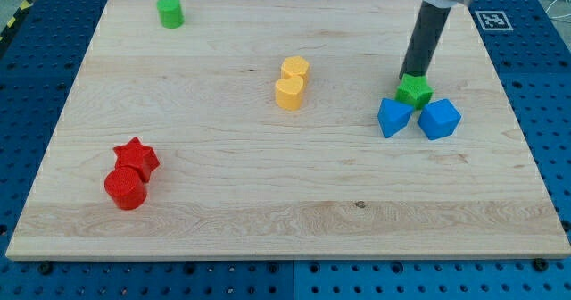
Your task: Push the green circle closer to the green star
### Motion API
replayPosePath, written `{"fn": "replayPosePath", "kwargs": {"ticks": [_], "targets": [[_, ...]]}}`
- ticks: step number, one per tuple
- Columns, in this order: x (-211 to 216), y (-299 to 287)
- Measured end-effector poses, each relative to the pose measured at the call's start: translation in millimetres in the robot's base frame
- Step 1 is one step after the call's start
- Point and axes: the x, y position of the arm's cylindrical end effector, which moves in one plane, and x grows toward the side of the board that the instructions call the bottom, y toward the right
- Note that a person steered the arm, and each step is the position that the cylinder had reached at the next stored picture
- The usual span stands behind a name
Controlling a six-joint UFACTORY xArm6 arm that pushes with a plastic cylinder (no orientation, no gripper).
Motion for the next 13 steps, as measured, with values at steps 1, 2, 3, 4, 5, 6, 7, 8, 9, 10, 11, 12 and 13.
{"fn": "replayPosePath", "kwargs": {"ticks": [1, 2, 3, 4, 5, 6, 7, 8, 9, 10, 11, 12, 13], "targets": [[-3.8, 2.1], [-38.8, -1.4], [-53.7, -28.2], [-53.9, -64.1], [-55.3, -114.5], [-71.5, -160.0], [-74.6, -213.6], [-75.6, -266.7], [-84.9, -317.8], [-91.9, -369.6], [-121.7, -404.2], [-155.4, -419.5], [-161.2, -395.7]]}}
